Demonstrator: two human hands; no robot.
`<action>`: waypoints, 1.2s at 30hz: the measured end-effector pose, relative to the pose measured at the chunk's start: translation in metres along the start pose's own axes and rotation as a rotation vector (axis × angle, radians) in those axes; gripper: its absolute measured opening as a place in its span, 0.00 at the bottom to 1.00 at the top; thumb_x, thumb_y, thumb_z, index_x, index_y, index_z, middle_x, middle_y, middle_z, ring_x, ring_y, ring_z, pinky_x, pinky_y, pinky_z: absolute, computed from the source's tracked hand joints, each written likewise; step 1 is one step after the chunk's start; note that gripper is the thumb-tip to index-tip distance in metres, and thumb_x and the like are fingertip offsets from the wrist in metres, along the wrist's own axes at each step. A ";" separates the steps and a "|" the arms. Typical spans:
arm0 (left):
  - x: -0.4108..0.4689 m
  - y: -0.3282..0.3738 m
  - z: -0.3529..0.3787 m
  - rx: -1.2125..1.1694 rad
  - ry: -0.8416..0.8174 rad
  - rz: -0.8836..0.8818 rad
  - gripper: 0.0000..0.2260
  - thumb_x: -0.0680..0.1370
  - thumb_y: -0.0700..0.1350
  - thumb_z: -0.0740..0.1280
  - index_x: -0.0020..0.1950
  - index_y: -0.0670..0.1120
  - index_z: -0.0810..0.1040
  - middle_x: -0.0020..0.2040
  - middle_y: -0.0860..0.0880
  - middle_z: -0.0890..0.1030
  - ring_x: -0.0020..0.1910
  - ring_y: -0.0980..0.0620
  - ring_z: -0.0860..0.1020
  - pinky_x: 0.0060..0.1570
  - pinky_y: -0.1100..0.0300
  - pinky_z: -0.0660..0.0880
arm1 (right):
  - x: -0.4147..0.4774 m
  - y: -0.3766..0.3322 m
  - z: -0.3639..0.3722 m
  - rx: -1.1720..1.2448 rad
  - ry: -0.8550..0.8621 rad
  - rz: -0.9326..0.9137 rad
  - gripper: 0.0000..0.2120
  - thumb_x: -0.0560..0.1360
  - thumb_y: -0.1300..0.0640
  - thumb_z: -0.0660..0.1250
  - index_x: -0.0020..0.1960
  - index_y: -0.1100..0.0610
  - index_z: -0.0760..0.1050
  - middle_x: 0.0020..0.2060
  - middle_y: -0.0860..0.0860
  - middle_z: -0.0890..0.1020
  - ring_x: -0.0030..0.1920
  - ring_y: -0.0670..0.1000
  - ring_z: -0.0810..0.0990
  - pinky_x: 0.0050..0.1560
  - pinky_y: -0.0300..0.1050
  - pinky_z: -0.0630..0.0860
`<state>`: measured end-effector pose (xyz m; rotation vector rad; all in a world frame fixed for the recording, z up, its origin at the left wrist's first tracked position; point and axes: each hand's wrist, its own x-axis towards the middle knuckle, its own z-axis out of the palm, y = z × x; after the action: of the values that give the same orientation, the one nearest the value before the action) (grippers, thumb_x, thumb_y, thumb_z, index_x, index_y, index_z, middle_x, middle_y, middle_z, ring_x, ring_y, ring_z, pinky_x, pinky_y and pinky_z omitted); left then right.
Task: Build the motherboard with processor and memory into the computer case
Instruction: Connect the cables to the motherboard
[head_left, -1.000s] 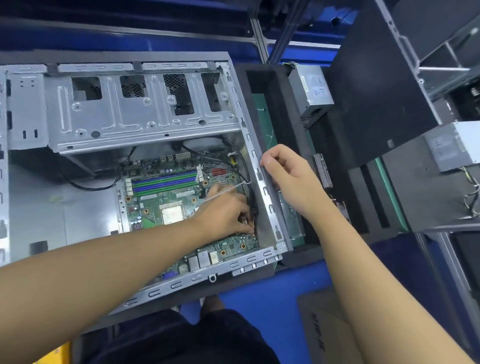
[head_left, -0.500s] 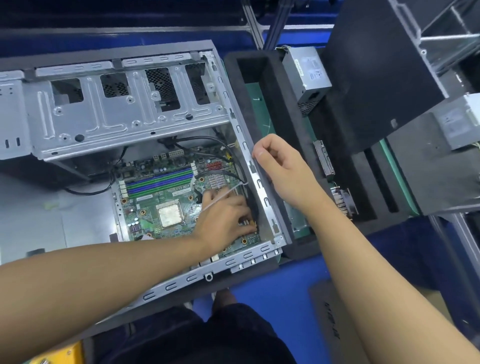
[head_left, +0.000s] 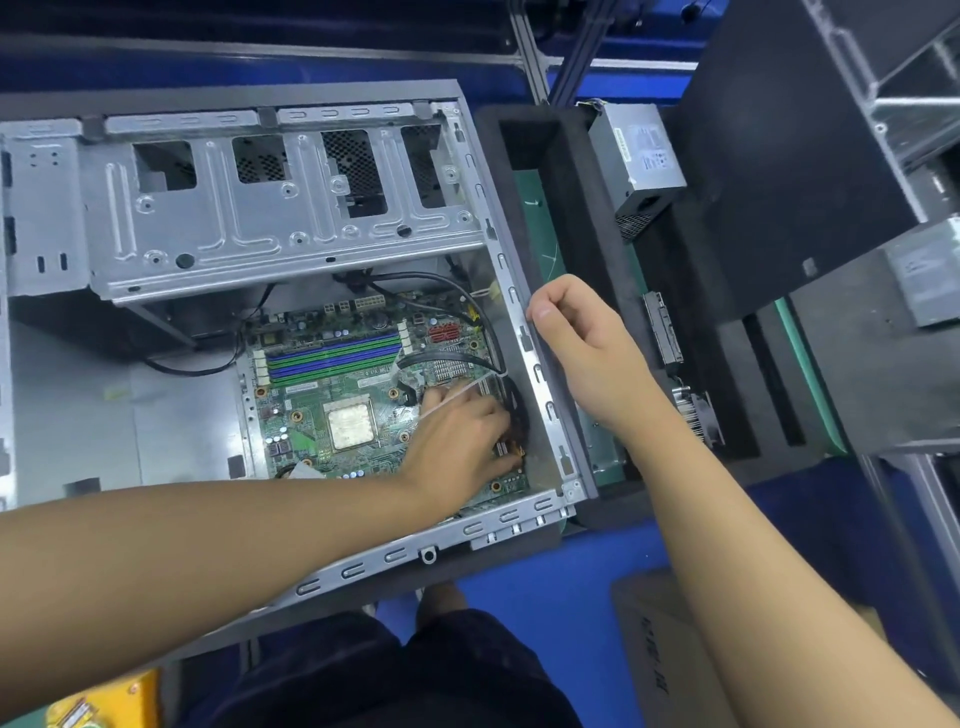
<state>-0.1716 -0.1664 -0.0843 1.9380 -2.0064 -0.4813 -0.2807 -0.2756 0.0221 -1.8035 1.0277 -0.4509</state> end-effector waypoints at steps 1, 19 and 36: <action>0.000 0.000 0.000 -0.005 0.001 -0.005 0.15 0.69 0.61 0.74 0.37 0.51 0.77 0.38 0.57 0.75 0.46 0.51 0.71 0.44 0.56 0.57 | 0.000 0.000 0.000 0.000 0.001 -0.001 0.07 0.82 0.53 0.59 0.46 0.50 0.72 0.37 0.42 0.73 0.37 0.41 0.70 0.41 0.30 0.69; 0.001 -0.004 -0.005 -0.271 -0.015 -0.133 0.13 0.68 0.64 0.72 0.34 0.59 0.72 0.30 0.64 0.71 0.42 0.58 0.67 0.47 0.55 0.56 | -0.001 0.000 0.000 -0.011 0.006 0.012 0.07 0.82 0.52 0.59 0.47 0.50 0.72 0.38 0.45 0.73 0.37 0.42 0.69 0.40 0.31 0.69; -0.005 -0.005 0.004 -0.128 0.018 0.013 0.18 0.72 0.62 0.69 0.34 0.58 0.62 0.33 0.59 0.69 0.41 0.57 0.63 0.47 0.57 0.56 | -0.001 -0.002 0.002 0.004 0.011 0.006 0.07 0.84 0.56 0.59 0.47 0.53 0.73 0.38 0.44 0.73 0.38 0.42 0.69 0.41 0.31 0.68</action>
<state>-0.1687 -0.1609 -0.0905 1.8458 -1.9265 -0.5717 -0.2787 -0.2732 0.0235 -1.7960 1.0391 -0.4587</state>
